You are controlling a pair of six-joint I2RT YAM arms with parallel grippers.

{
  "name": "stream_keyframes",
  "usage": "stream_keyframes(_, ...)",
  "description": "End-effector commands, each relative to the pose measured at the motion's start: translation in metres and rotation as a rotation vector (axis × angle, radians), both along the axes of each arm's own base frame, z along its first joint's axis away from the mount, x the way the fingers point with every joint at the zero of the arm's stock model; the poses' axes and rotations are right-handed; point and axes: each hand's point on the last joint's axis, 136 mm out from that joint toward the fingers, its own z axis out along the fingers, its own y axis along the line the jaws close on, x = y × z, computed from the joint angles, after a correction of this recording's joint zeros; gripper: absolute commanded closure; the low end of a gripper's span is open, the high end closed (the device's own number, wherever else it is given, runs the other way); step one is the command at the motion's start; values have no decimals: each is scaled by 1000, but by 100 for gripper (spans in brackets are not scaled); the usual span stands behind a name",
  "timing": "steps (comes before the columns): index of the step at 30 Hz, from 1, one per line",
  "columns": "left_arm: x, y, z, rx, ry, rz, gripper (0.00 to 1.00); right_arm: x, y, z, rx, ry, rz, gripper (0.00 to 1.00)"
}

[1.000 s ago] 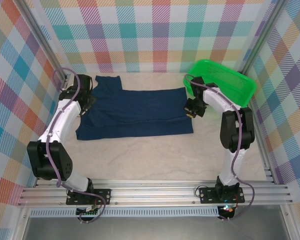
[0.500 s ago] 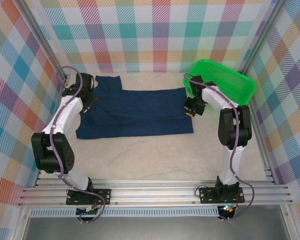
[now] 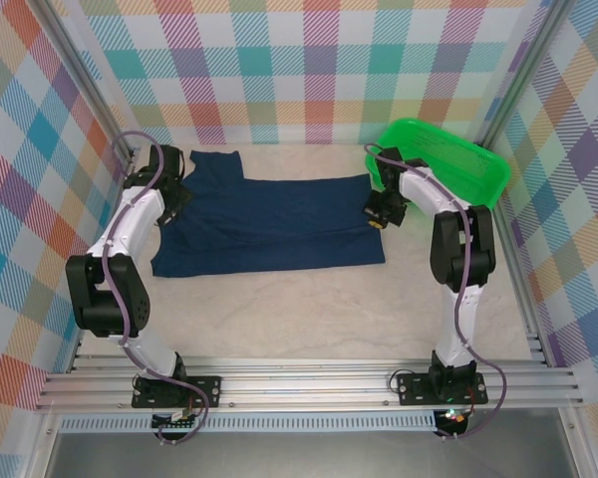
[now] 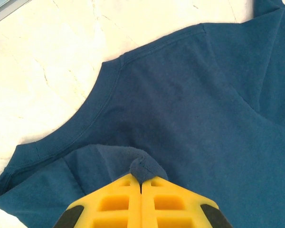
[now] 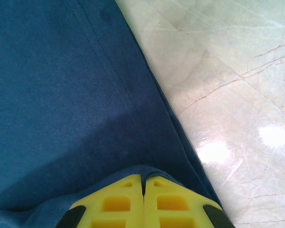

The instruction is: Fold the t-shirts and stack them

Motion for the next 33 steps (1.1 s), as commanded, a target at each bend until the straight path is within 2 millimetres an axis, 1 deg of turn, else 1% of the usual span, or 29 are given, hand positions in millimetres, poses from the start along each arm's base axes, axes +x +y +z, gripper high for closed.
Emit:
stream_keyframes(1,9,11,7,22,-20,14,100,1,-5,-1,-17,20,2,100)
stream_keyframes(5,14,9,2,14,-13,8,100,1,-7,-5,-27,29,1,100)
stream_keyframes(6,16,9,0,12,-11,5,100,0,-7,-6,-28,33,2,98)
stream_keyframes(7,18,8,-3,7,-6,1,100,1,-7,-7,-28,33,1,95)
stream_keyframes(9,25,4,-9,-16,-11,-20,100,3,-5,-8,-21,24,6,86)
stream_keyframes(10,29,2,-12,-27,-11,-30,100,5,-4,-7,-17,14,12,79)
stream_keyframes(12,34,3,-17,-40,5,-34,100,9,-4,-3,-17,-4,19,69)
stream_keyframes(13,37,4,-17,-41,11,-30,92,11,-4,1,-19,-11,22,64)
stream_keyframes(14,38,5,-15,-39,9,-25,70,12,-4,7,-21,-20,25,60)
stream_keyframes(15,39,6,-11,-37,3,-19,54,13,-4,12,-19,-32,28,58)
stream_keyframes(16,39,5,-6,-41,-10,-17,45,14,-5,19,-20,-50,27,55)
stream_keyframes(17,38,4,-1,-50,-19,-16,43,14,-6,27,-19,-69,28,52)
stream_keyframes(19,29,-2,2,-90,-21,-7,43,10,-6,38,-15,-95,31,51)
stream_keyframes(21,14,-12,-7,-158,-1,-5,48,2,-3,46,3,-115,40,50)
stream_keyframes(24,-19,-32,-39,-282,81,-13,58,-14,1,54,34,-136,57,51)
stream_keyframes(25,-27,-39,-51,-319,97,-22,64,-20,5,56,49,-145,66,52)
stream_keyframes(26,-34,-45,-62,-350,109,-25,69,-26,9,57,67,-153,78,53)
stream_keyframes(27,-38,-49,-71,-374,120,-30,70,-31,13,57,86,-157,88,53)
stream_keyframes(30,-45,-55,-98,-421,182,-23,70,-46,27,56,124,-150,126,53)
stream_keyframes(33,-46,-51,-116,-405,208,6,69,-57,35,51,148,-132,148,53)
